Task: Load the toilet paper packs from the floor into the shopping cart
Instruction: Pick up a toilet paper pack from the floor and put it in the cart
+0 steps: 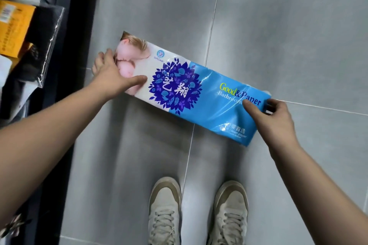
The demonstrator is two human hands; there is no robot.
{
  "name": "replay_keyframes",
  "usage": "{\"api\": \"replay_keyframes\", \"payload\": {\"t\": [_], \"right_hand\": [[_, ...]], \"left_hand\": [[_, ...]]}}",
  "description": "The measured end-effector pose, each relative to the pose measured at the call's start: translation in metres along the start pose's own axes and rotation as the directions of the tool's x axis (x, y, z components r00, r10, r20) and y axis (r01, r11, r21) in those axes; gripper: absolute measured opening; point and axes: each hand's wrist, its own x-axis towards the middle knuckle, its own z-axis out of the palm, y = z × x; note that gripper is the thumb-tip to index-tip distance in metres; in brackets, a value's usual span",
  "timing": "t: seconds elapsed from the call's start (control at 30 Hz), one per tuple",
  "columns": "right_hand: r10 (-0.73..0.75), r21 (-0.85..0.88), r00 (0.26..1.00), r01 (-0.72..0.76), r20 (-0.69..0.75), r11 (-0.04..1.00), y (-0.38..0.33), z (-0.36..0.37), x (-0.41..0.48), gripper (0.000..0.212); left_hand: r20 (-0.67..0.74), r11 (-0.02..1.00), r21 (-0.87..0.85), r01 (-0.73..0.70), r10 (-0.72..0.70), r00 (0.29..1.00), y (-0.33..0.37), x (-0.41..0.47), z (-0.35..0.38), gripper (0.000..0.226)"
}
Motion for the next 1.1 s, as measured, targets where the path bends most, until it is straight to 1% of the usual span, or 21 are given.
{"api": "replay_keyframes", "payload": {"t": [0.07, 0.17, 0.23, 0.3, 0.37, 0.43, 0.5, 0.6, 0.7, 0.77, 0.83, 0.9, 1.0, 1.1], "right_hand": [[0.001, -0.013, 1.0, -0.001, -0.01, 1.0, 0.002, 0.004, 0.006, 0.083], [0.017, -0.033, 1.0, -0.018, -0.014, 0.999, 0.005, 0.005, 0.013, 0.089], [0.023, -0.043, 1.0, -0.023, -0.011, 0.999, 0.008, 0.005, 0.014, 0.101], [0.016, -0.055, 1.0, -0.017, -0.013, 0.998, 0.009, 0.002, 0.016, 0.108], [0.008, -0.058, 1.0, -0.009, -0.018, 0.998, 0.007, -0.002, 0.019, 0.109], [0.001, -0.038, 1.0, -0.002, -0.017, 0.999, 0.006, -0.007, 0.023, 0.106], [-0.011, -0.012, 1.0, 0.01, -0.015, 1.0, 0.005, -0.011, 0.028, 0.098], [0.026, 0.042, 1.0, -0.027, 0.016, 0.999, 0.009, -0.011, 0.037, 0.085], [0.108, 0.081, 0.992, -0.113, 0.066, 0.99, 0.012, -0.005, 0.043, 0.09], [0.122, 0.09, 0.99, -0.129, 0.077, 0.988, 0.012, -0.003, 0.046, 0.097], [0.127, 0.099, 0.989, -0.133, 0.07, 0.986, 0.012, -0.003, 0.049, 0.103], [0.117, 0.114, 0.99, -0.125, 0.075, 0.986, 0.01, -0.005, 0.052, 0.094], [0.104, 0.195, 0.991, -0.118, 0.082, 0.974, 0.002, -0.007, 0.054, 0.079], [0.066, 0.254, 0.996, -0.081, 0.067, 0.964, -0.009, -0.012, 0.059, 0.077]], "left_hand": [[0.049, 0.998, -0.06, 0.027, -0.024, 0.999, -0.011, 0.014, -0.002, 0.145], [0.073, 0.99, -0.139, 0.03, -0.02, 0.997, -0.028, 0.029, 0.004, 0.143], [0.063, 0.985, -0.171, 0.026, -0.015, 0.998, -0.024, 0.022, 0.008, 0.142], [0.062, 0.985, -0.169, 0.045, -0.035, 0.997, -0.021, 0.012, 0.013, 0.141], [0.058, 0.985, -0.157, 0.067, -0.059, 0.997, -0.018, 0.002, 0.019, 0.143], [0.068, 0.984, -0.156, 0.085, -0.076, 0.995, -0.016, -0.005, 0.025, 0.14], [0.077, 0.985, -0.14, 0.101, -0.091, 0.993, -0.02, -0.008, 0.031, 0.129], [0.023, 0.988, -0.125, 0.088, -0.086, 0.996, -0.024, -0.004, 0.036, 0.124], [-0.009, 0.978, -0.206, 0.031, -0.034, 0.999, -0.02, 0.005, 0.033, 0.128], [-0.001, 0.964, -0.265, 0.034, -0.036, 0.999, -0.021, 0.008, 0.031, 0.136], [-0.01, 0.959, -0.278, 0.057, -0.062, 0.998, -0.022, 0.01, 0.029, 0.143], [-0.021, 0.952, -0.297, 0.073, -0.083, 0.996, -0.02, 0.011, 0.028, 0.14], [-0.068, 0.952, -0.303, 0.048, -0.072, 0.995, -0.009, 0.008, 0.03, 0.127], [-0.1, 0.943, -0.332, 0.008, -0.044, 0.994, -0.005, 0.011, 0.031, 0.127]]}}
